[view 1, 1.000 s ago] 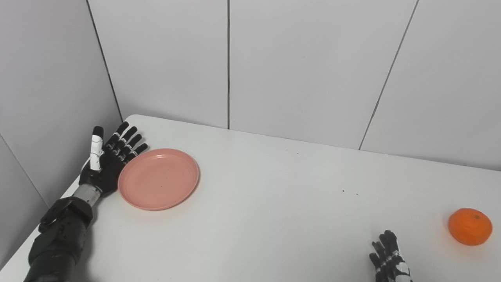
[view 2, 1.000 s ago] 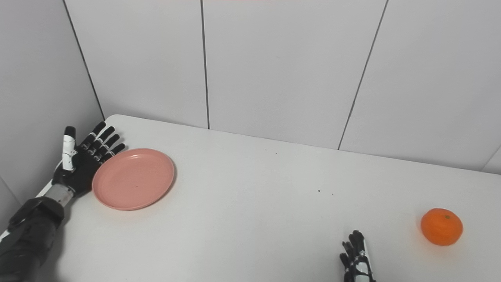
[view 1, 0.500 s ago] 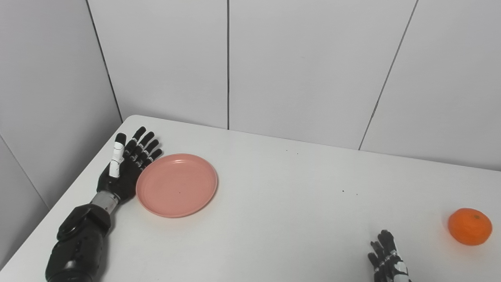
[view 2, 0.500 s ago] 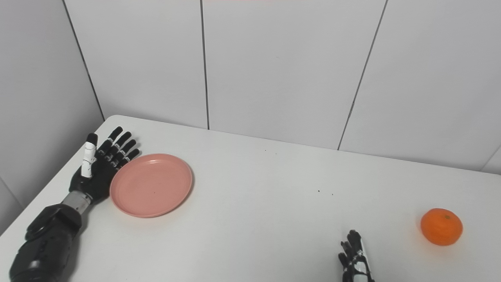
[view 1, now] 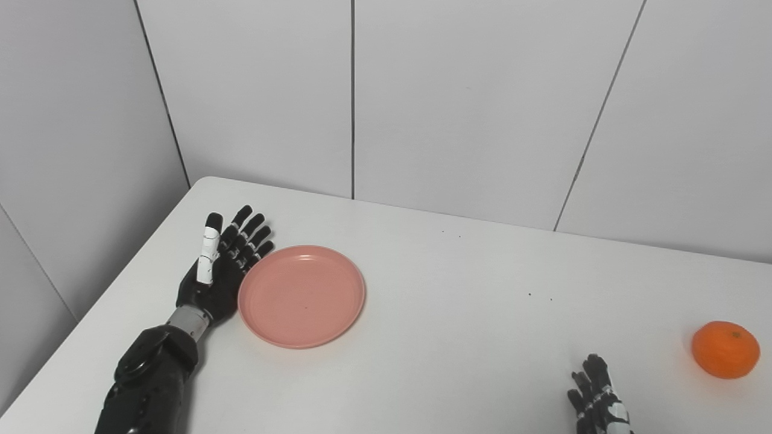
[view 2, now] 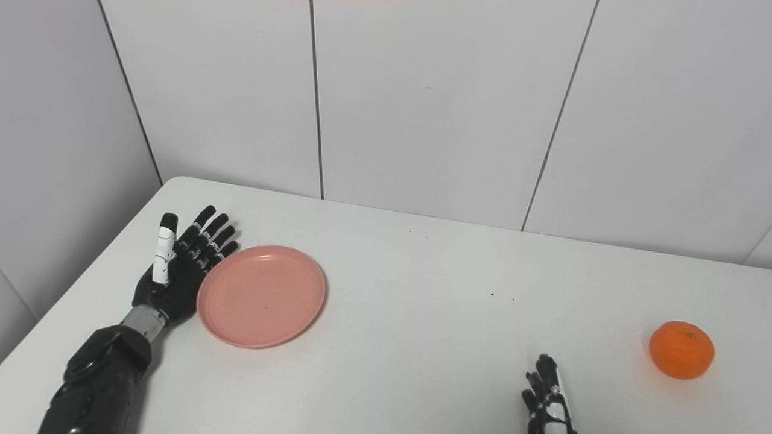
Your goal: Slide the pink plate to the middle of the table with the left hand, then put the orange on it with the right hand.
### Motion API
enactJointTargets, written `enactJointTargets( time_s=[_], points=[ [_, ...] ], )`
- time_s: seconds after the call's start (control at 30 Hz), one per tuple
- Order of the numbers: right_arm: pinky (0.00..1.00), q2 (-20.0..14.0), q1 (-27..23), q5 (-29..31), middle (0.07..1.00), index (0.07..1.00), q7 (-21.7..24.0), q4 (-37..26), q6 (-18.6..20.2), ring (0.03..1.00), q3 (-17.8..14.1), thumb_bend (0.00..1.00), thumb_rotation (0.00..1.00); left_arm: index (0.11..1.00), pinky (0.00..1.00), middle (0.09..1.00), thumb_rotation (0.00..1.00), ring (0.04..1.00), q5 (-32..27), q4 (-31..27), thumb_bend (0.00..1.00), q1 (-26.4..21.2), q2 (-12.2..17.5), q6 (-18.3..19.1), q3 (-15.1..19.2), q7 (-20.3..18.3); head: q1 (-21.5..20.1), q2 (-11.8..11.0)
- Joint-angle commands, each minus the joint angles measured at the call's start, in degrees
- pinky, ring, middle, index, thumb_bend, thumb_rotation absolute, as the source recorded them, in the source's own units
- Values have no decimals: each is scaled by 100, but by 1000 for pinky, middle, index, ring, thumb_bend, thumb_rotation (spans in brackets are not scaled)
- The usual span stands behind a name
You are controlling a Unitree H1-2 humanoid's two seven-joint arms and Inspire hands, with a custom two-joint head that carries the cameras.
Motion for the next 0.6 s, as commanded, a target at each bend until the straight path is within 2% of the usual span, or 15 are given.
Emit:
enactJointTargets(
  time_s=[0.0,0.4,0.57],
  points=[
    [1000,-155,574,16,999,968,-17,136,636,1000,67,735,1000,1000,1000,997,784,994,46,-167,981,116,-140,289,-79,185,-3,8],
    [1000,-123,611,-19,1000,975,-85,48,670,1000,150,723,1000,1000,1000,1000,813,1000,10,-719,969,268,-553,551,-198,566,-102,62],
    [1000,-70,643,-139,1000,966,-168,-2,579,995,193,722,1000,1000,1000,993,826,1000,-1,-819,961,263,-680,624,-224,661,-293,139]
  ],
)
